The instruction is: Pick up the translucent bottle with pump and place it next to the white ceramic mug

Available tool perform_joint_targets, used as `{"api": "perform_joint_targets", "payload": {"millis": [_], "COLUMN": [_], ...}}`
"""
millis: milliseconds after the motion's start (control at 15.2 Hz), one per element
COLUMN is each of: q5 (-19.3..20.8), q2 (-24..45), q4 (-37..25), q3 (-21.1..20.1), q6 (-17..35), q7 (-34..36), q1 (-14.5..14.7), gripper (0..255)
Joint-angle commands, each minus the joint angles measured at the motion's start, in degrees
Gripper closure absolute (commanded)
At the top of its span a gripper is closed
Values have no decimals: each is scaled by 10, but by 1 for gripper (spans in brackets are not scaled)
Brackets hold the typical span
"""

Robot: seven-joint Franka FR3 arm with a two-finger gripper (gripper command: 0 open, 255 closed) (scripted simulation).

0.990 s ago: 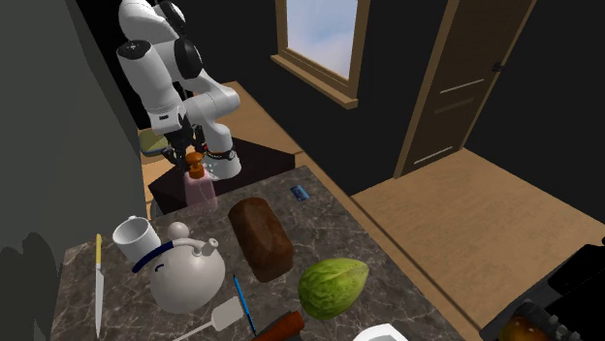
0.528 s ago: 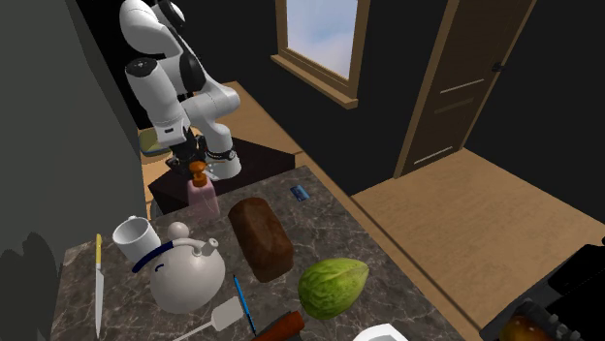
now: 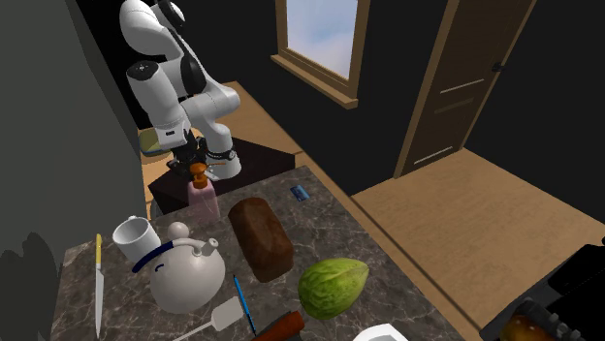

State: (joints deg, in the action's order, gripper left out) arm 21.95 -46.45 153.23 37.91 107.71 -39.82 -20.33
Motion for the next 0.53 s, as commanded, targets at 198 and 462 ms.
{"api": "perform_joint_targets", "payload": {"millis": [198, 462], "q5": [0, -12], "q2": [0, -7], "q4": [0, -34], "q3": [0, -14], "q6": [0, -40], "q7": [0, -2], "q1": [0, 3], "gripper": [0, 0]}}
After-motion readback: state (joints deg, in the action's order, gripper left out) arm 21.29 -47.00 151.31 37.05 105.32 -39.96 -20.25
